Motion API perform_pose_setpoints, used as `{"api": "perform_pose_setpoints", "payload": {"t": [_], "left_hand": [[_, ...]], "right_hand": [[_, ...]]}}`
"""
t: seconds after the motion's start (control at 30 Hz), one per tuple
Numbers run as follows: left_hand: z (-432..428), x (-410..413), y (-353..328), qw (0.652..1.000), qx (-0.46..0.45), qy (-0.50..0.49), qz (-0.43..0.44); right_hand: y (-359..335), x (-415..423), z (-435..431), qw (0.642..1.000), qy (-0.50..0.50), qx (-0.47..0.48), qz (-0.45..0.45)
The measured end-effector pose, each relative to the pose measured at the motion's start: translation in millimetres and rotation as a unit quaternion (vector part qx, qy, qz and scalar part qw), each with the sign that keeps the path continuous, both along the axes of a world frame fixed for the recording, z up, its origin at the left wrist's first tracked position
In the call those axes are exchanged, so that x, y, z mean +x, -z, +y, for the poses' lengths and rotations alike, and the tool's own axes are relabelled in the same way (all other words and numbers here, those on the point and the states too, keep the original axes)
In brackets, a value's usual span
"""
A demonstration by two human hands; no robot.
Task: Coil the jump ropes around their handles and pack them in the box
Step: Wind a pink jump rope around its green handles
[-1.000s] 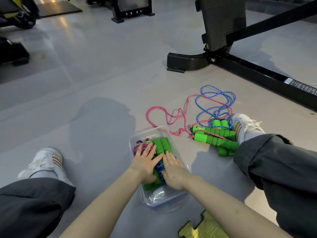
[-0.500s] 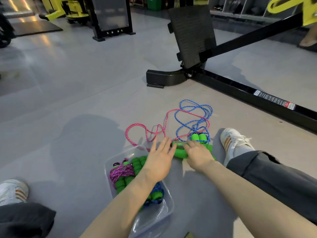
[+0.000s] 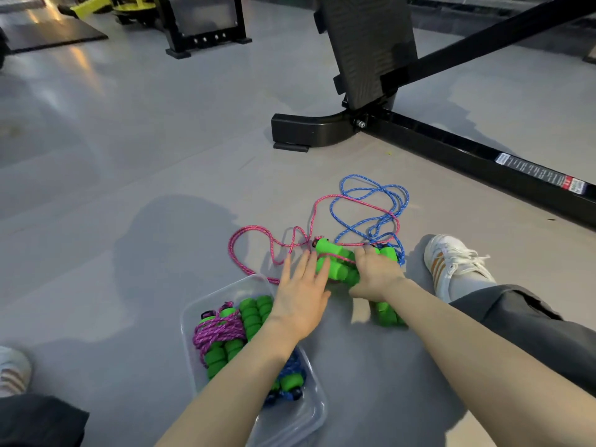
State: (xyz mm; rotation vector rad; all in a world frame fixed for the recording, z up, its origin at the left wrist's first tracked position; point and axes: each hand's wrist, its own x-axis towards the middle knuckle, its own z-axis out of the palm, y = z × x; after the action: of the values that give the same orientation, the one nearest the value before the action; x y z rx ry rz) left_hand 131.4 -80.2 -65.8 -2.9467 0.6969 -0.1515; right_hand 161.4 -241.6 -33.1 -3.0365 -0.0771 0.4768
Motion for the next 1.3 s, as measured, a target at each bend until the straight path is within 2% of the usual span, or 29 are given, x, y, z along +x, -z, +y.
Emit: {"api": "perform_pose_setpoints", "payload": {"t": [0.07,0.17,0.27,0.37,0.43,0.53,0.6,0.67,0.7,0.73,0.77,0.8,0.83,0.87,0.9,0.93,1.0,1.07,1.1,1.2,1.3], "left_hand": [[7,1,-9,0.999,-0.044,-0.019,-0.009],[21,1,-30,0.991,-0.122,-0.053,0.006],[41,-1,-57,0.968,-0.245,-0.061,0.004],[65,-8,-82,0.927,-0.362,-0.069,0.067],[77,-15,-99,0.901,-0.418,-0.090,0.069],[89,-22,-120,0.869,-0.476,-0.128,0.041],[96,-24,-125,0.851,-0.503,-0.147,0.033],[102,-26,-127,0.842,-0.514,-0.162,0.011],[104,-26,-128,0.835,-0.522,-0.173,-0.001],[105,-24,-131,0.830,-0.527,-0.181,-0.011],[107,-23,-133,0.832,-0.522,-0.184,-0.017],[109,-22,-136,0.843,-0.506,-0.183,-0.019],[113,-21,-137,0.858,-0.480,-0.181,-0.020],[117,-20,-139,0.876,-0.447,-0.179,-0.030],[121,-19,-141,0.891,-0.414,-0.182,-0.045],[124,-18,-143,0.901,-0.382,-0.196,-0.058],[127,-15,-149,0.914,-0.314,-0.244,-0.074],[126,-13,-155,0.919,-0.268,-0.274,-0.093],[126,-11,-157,0.918,-0.263,-0.279,-0.102],[130,-6,-160,0.902,-0.297,-0.290,-0.116],[131,-4,-163,0.887,-0.348,-0.281,-0.115]], "right_hand": [[-13,6,9,0.997,0.045,0.068,-0.014],[-38,14,32,0.973,0.104,0.203,-0.039],[-63,17,65,0.946,0.079,0.309,-0.055],[-86,8,95,0.910,0.030,0.409,-0.056],[-98,0,110,0.869,0.010,0.495,-0.009],[-108,-9,131,0.777,-0.010,0.621,0.103],[-110,-10,145,0.710,0.004,0.682,0.176],[-109,-9,158,0.664,0.024,0.721,0.198],[-109,-8,163,0.663,0.047,0.725,0.181],[-112,-8,168,0.678,0.072,0.716,0.154],[-115,-7,170,0.720,0.096,0.678,0.111],[-118,-4,171,0.778,0.113,0.615,0.062],[-121,1,168,0.844,0.124,0.522,0.001],[-123,8,162,0.894,0.134,0.422,-0.064],[-127,13,157,0.912,0.155,0.364,-0.109],[-131,18,152,0.907,0.181,0.356,-0.131],[-139,22,147,0.866,0.229,0.429,-0.115],[-150,18,150,0.807,0.265,0.527,-0.035],[-153,16,153,0.794,0.261,0.549,0.008],[-155,11,163,0.795,0.200,0.557,0.133],[-151,11,173,0.778,0.165,0.578,0.186]]}}
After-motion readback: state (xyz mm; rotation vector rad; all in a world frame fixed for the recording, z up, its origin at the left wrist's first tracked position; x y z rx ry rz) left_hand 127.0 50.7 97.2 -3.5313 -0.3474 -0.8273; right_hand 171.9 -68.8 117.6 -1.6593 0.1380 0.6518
